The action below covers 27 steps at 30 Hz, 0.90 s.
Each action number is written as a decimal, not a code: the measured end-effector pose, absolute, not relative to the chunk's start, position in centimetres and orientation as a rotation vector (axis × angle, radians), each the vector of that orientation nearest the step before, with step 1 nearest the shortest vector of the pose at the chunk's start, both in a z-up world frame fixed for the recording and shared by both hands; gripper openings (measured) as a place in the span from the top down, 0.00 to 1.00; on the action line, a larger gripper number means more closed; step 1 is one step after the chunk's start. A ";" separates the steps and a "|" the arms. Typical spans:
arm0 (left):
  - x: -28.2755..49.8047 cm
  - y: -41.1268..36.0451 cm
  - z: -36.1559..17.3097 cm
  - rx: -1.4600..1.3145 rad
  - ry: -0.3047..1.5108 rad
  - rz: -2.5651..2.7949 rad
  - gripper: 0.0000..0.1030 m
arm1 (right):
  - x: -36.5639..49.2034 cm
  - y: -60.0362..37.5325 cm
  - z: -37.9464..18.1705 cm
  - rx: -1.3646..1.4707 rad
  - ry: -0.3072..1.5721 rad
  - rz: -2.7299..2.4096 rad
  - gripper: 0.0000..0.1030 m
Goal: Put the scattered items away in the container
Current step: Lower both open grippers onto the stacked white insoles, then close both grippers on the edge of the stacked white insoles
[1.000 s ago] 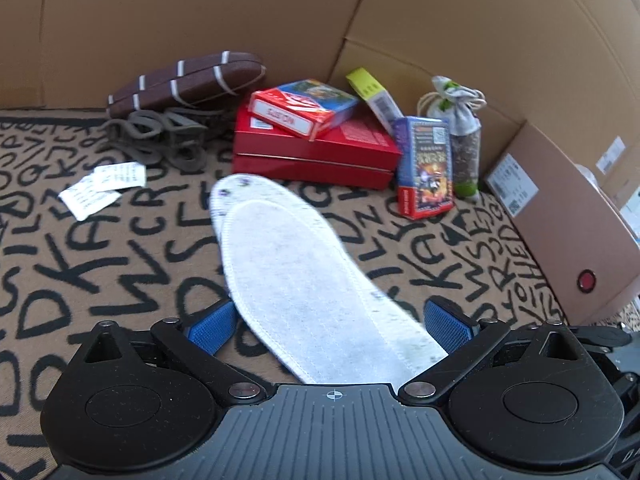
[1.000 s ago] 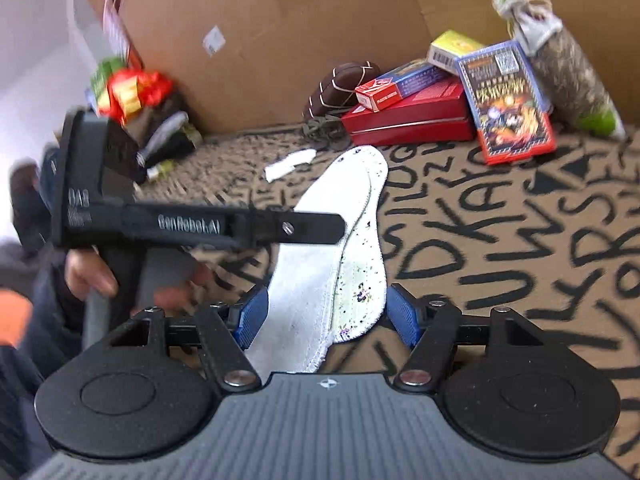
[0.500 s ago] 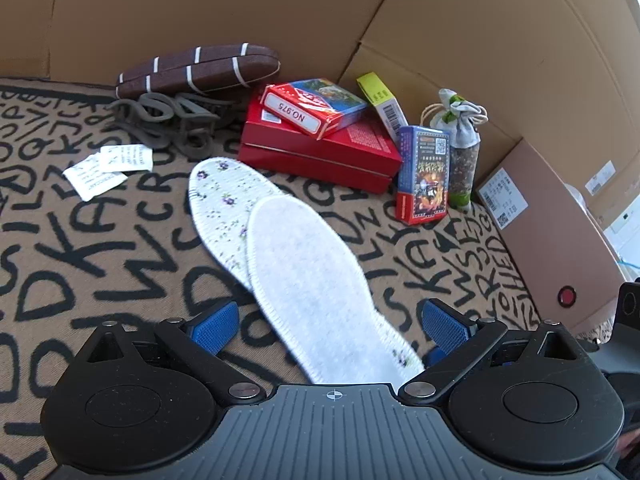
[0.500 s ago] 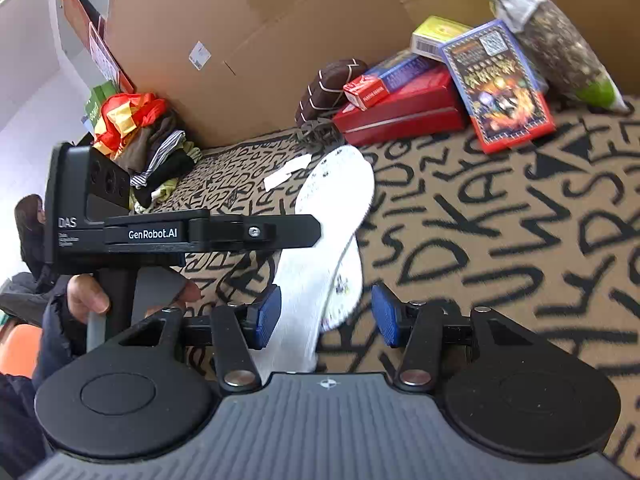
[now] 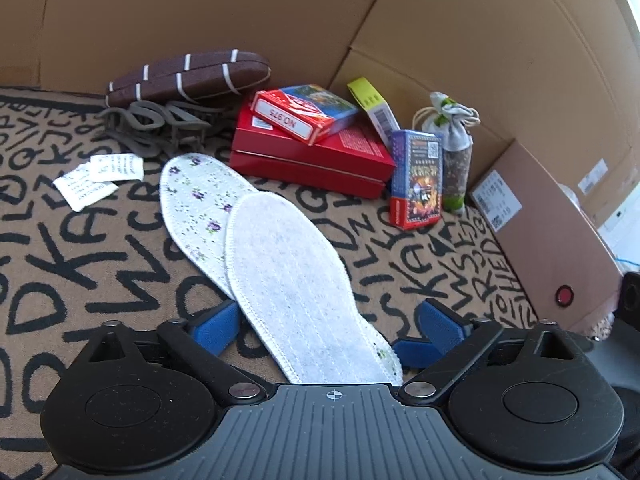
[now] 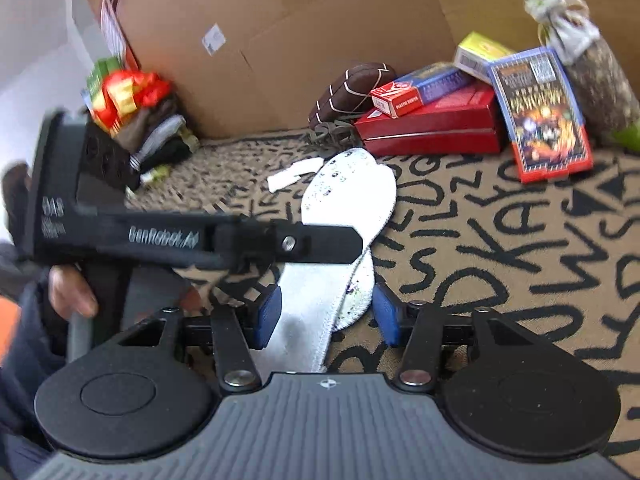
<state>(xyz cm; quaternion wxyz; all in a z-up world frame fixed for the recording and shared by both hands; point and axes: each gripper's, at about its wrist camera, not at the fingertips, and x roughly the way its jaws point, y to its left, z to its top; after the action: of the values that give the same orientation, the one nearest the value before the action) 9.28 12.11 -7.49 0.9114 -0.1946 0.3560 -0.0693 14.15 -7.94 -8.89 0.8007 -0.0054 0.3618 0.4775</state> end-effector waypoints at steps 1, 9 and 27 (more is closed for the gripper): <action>9.2 12.1 -7.4 -0.390 0.735 -0.131 0.13 | 13.7 -7.7 -8.8 -0.053 0.756 0.998 0.65; 8.3 12.6 -7.0 -0.387 0.753 -0.057 0.45 | 11.9 -7.3 -8.1 -0.175 0.697 0.929 0.75; 9.4 16.1 -6.6 -0.480 0.731 -0.036 0.25 | 11.6 -1.1 -9.1 -0.335 0.666 0.841 0.24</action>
<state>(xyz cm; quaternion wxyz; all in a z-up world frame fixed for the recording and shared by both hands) 9.41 16.10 -6.59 0.9057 -0.2326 0.3539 -0.0176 11.64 -1.07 -9.13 0.8462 -0.1589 0.3158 0.3986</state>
